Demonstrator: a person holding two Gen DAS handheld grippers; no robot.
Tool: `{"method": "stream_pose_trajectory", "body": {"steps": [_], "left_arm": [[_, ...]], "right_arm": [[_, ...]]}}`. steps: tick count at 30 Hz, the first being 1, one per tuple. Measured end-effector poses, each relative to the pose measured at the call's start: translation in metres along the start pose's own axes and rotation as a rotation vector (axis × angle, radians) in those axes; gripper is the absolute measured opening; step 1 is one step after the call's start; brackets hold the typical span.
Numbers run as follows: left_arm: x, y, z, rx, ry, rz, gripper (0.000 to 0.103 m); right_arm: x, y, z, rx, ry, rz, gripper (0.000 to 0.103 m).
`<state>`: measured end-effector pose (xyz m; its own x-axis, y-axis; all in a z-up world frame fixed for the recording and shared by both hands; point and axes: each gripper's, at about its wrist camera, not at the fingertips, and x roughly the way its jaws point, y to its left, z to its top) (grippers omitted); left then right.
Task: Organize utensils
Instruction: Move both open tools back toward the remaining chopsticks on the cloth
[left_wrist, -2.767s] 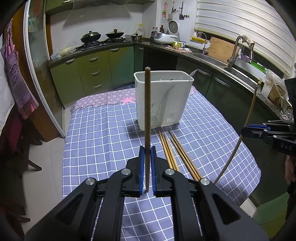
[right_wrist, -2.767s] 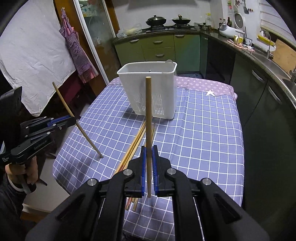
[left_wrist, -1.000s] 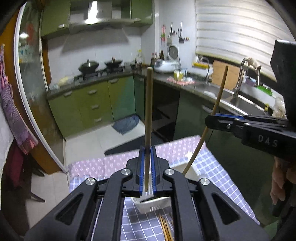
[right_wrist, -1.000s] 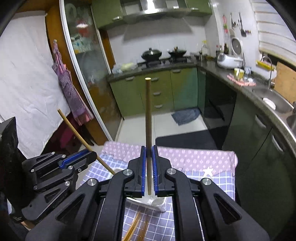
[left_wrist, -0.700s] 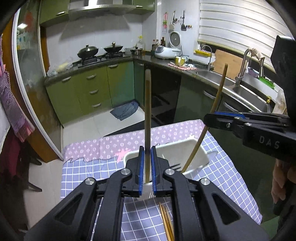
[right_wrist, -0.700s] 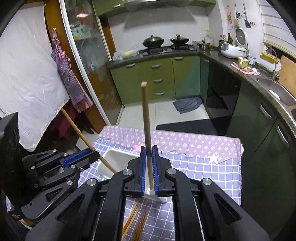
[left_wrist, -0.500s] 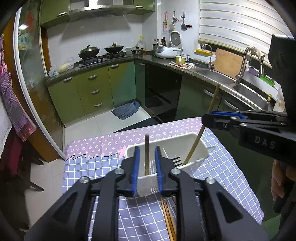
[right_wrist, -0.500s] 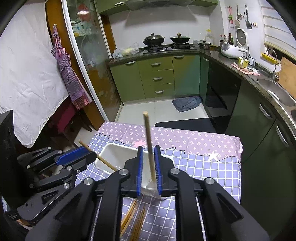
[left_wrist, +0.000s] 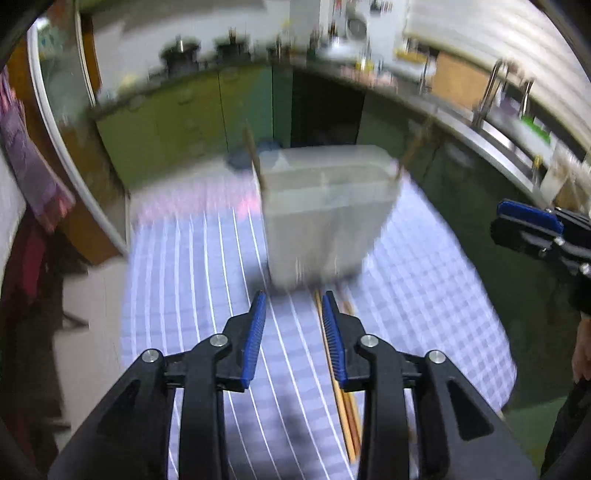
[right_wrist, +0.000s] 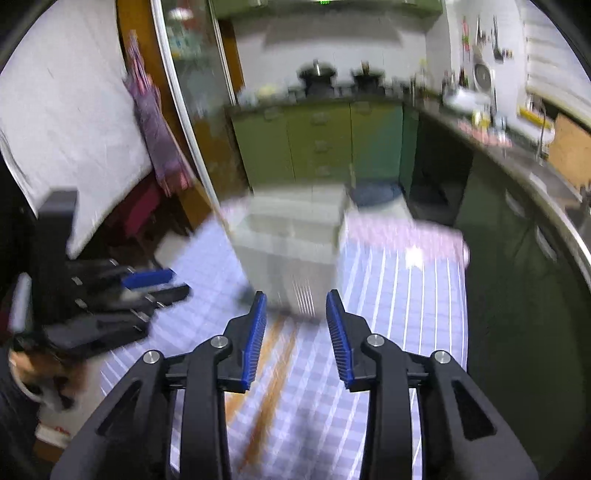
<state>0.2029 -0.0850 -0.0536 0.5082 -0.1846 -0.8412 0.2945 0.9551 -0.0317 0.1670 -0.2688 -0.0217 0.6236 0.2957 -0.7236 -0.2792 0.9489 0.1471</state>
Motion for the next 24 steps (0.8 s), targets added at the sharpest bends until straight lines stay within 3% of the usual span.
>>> {"method": "stream_pose_trajectory", "body": {"steps": [3, 5, 9, 14, 24], "left_arm": [[0.031, -0.005, -0.021, -0.013, 0.148, -0.033, 0.03], [0.044, -0.007, -0.029, -0.019, 0.188, -0.028, 0.03], [0.071, -0.013, -0.035, -0.033, 0.255, -0.031, 0.023], [0.095, -0.019, -0.035, -0.055, 0.321, -0.06, 0.019], [0.123, -0.023, -0.034, -0.049, 0.372, -0.068, 0.018]], "right_arm": [[0.034, -0.013, -0.035, 0.01, 0.12, -0.051, 0.034], [0.055, -0.023, -0.054, 0.027, 0.192, -0.057, 0.034], [0.078, -0.035, -0.075, 0.043, 0.253, -0.077, 0.034], [0.086, -0.038, -0.079, 0.036, 0.281, -0.078, 0.035], [0.093, -0.033, -0.075, 0.025, 0.295, -0.067, 0.036]]}}
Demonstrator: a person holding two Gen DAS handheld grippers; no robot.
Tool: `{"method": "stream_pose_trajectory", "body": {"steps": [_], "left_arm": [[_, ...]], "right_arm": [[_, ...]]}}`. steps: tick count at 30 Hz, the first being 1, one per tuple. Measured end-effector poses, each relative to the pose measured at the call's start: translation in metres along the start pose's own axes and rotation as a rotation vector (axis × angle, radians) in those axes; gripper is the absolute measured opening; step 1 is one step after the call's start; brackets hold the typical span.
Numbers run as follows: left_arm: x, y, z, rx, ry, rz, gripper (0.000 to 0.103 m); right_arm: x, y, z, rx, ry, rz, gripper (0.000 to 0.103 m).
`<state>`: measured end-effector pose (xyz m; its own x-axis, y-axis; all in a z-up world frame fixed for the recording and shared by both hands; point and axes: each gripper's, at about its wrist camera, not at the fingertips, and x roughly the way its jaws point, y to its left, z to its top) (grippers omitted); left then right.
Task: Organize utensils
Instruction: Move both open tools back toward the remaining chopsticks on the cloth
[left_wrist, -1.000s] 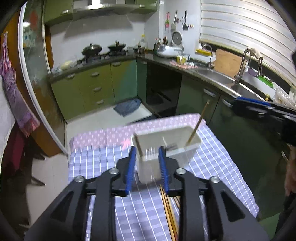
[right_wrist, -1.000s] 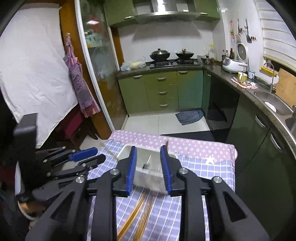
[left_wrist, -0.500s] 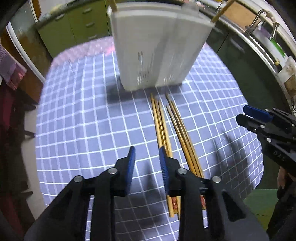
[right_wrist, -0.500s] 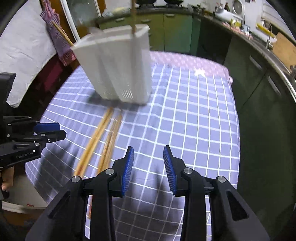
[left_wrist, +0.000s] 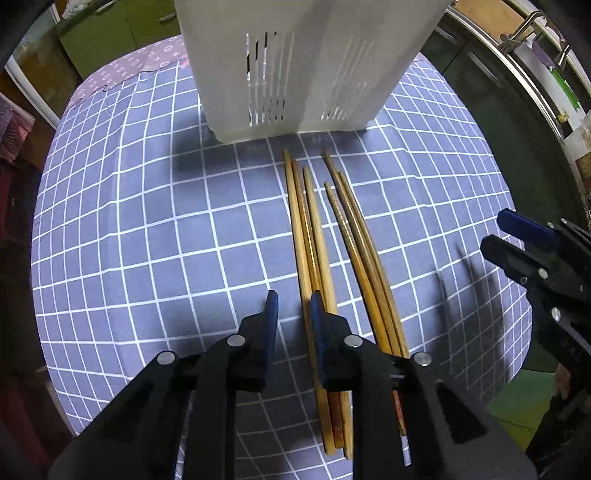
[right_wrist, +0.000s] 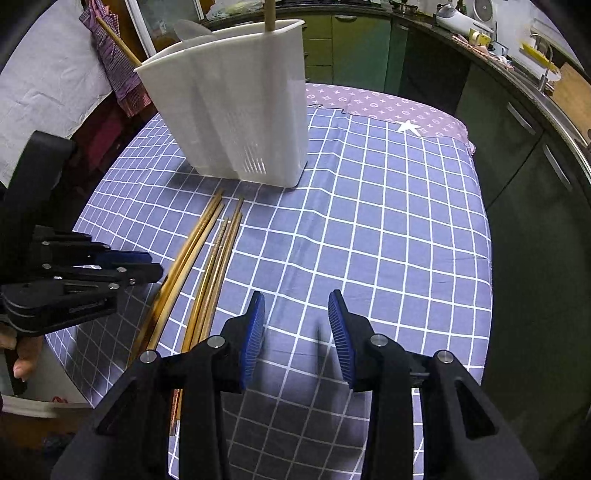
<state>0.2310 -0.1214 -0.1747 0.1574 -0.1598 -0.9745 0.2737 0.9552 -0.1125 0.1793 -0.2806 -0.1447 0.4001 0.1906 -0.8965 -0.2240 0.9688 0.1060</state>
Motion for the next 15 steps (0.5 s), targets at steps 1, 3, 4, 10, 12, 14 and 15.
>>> {"method": "stream_pose_trajectory", "body": {"steps": [1, 3, 4, 10, 12, 14, 15], "left_arm": [[0.002, 0.0, 0.002, -0.001, 0.006, -0.002, 0.018], [0.006, -0.001, 0.004, 0.003, 0.016, -0.005, 0.018], [0.008, -0.002, 0.005, 0.004, 0.021, -0.008, 0.018], [0.015, -0.009, 0.013, 0.023, 0.026, 0.016, 0.018], [0.016, -0.01, 0.014, 0.023, 0.033, 0.024, 0.018], [0.017, -0.009, 0.015, 0.02, 0.041, 0.026, 0.018], [0.018, -0.008, 0.016, 0.016, 0.045, 0.029, 0.018]], "right_arm": [[0.001, 0.0, 0.0, 0.0, 0.001, 0.001, 0.036], [0.002, 0.0, 0.0, 0.001, 0.004, 0.005, 0.036], [0.003, 0.0, 0.0, 0.003, 0.005, 0.006, 0.036], [0.006, -0.004, 0.0, 0.02, 0.016, 0.025, 0.036], [0.007, -0.004, -0.001, 0.02, 0.017, 0.028, 0.036], [0.008, -0.004, -0.002, 0.018, 0.019, 0.032, 0.036], [0.008, -0.004, -0.002, 0.018, 0.019, 0.032, 0.036]]}}
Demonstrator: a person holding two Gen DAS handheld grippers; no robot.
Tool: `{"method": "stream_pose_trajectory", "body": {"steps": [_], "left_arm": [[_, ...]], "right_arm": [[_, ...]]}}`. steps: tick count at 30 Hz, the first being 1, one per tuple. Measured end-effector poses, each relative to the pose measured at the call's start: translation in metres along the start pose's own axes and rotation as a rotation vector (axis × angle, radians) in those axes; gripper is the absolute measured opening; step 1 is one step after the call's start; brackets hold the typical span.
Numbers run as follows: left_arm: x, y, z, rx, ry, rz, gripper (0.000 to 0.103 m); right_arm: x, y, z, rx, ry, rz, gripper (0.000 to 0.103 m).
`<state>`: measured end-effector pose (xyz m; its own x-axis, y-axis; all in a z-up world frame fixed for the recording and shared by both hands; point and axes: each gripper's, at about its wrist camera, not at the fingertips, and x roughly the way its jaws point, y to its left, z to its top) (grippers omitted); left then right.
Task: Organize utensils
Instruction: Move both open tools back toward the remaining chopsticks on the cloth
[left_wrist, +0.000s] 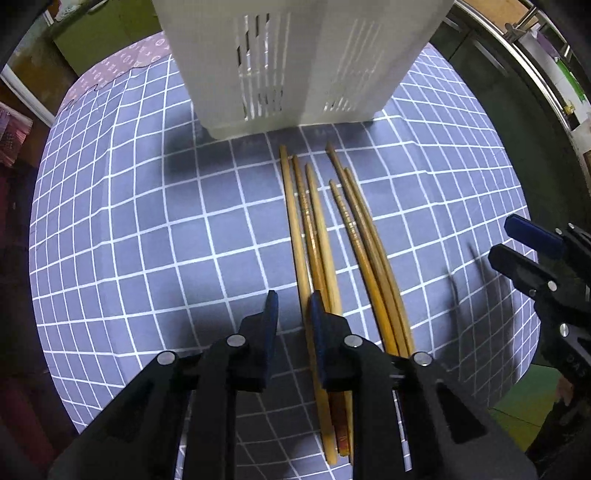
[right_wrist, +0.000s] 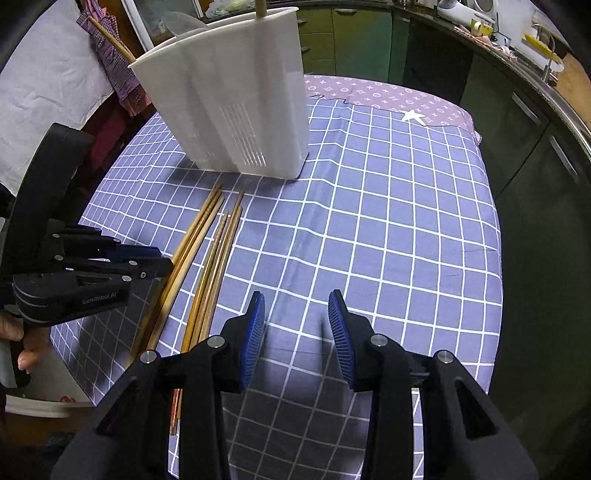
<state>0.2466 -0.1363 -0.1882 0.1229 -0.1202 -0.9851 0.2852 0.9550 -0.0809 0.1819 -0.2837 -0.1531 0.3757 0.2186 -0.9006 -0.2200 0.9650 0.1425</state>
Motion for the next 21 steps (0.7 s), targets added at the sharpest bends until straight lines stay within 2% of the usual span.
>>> {"method": "stream_pose_trajectory", "body": {"steps": [15, 17, 18, 21], "left_arm": [[0.01, -0.011, 0.019, 0.012, 0.021, 0.036, 0.018], [0.009, -0.009, 0.017, 0.007, 0.023, 0.033, 0.014], [0.007, -0.008, 0.016, 0.004, 0.023, 0.031, 0.009], [0.006, -0.001, 0.014, -0.01, 0.021, 0.011, 0.007]], "right_arm": [[-0.001, -0.001, 0.001, 0.001, 0.002, -0.005, 0.036], [0.0, 0.0, 0.0, -0.001, 0.004, -0.005, 0.036], [0.0, 0.0, 0.0, -0.002, 0.005, -0.004, 0.036], [-0.001, -0.001, 0.0, 0.0, 0.005, -0.002, 0.037]]}}
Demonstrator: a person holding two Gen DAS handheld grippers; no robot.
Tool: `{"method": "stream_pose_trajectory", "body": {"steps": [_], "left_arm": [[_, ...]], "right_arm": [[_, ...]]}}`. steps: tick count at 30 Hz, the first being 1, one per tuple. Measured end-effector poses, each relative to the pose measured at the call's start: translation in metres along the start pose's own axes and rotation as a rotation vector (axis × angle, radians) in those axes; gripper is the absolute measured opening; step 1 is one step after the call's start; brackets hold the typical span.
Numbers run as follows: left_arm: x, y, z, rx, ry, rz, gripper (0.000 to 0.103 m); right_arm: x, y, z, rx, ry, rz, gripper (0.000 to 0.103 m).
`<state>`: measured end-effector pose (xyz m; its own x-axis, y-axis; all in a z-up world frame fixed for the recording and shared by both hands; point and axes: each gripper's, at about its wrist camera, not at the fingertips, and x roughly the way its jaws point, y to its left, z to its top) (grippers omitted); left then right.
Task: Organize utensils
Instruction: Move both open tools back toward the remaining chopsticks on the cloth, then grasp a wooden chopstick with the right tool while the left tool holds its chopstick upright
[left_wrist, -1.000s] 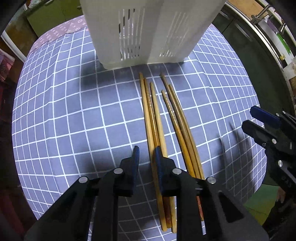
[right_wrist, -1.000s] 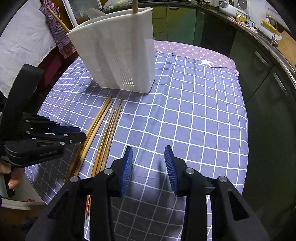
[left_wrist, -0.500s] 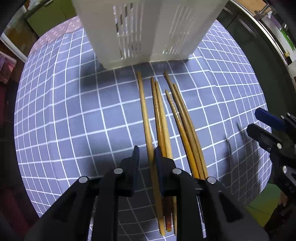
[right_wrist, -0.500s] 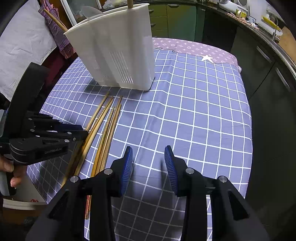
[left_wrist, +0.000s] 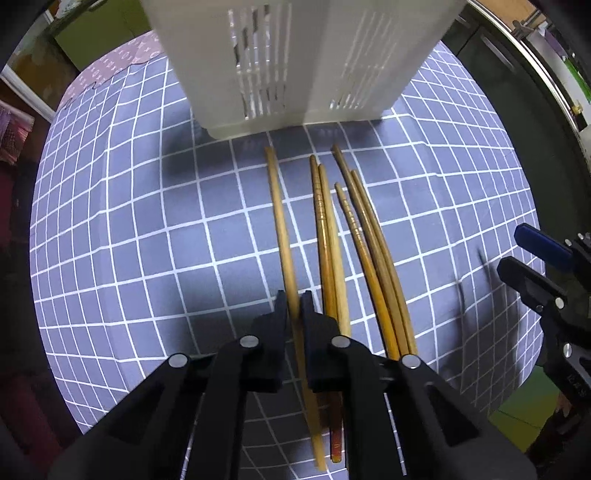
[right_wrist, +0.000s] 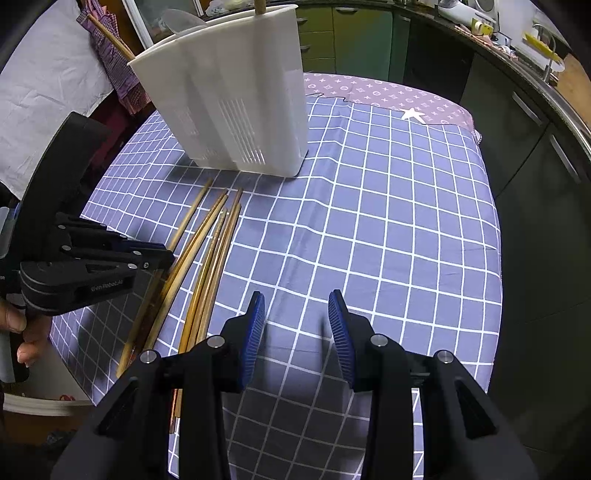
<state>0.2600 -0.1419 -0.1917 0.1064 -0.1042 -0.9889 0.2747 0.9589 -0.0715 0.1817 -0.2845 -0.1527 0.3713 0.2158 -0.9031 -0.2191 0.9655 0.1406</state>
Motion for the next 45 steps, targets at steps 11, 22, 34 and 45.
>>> {"method": "stream_pose_trajectory", "body": {"steps": [11, 22, 34, 45], "left_arm": [[-0.037, 0.024, -0.02, -0.01, -0.119, -0.053, 0.007], [-0.105, 0.041, -0.066, 0.0, -0.355, -0.08, 0.007], [-0.136, 0.053, -0.116, 0.028, -0.538, -0.1, 0.007], [-0.141, 0.06, -0.136, 0.03, -0.587, -0.112, 0.007]], "right_arm": [[-0.002, 0.003, 0.003, -0.005, 0.001, -0.007, 0.038], [0.005, 0.017, 0.008, -0.02, 0.038, 0.008, 0.041], [0.015, 0.041, 0.017, -0.061, 0.082, 0.009, 0.041], [0.039, 0.048, 0.027, -0.042, 0.17, 0.029, 0.027]]}}
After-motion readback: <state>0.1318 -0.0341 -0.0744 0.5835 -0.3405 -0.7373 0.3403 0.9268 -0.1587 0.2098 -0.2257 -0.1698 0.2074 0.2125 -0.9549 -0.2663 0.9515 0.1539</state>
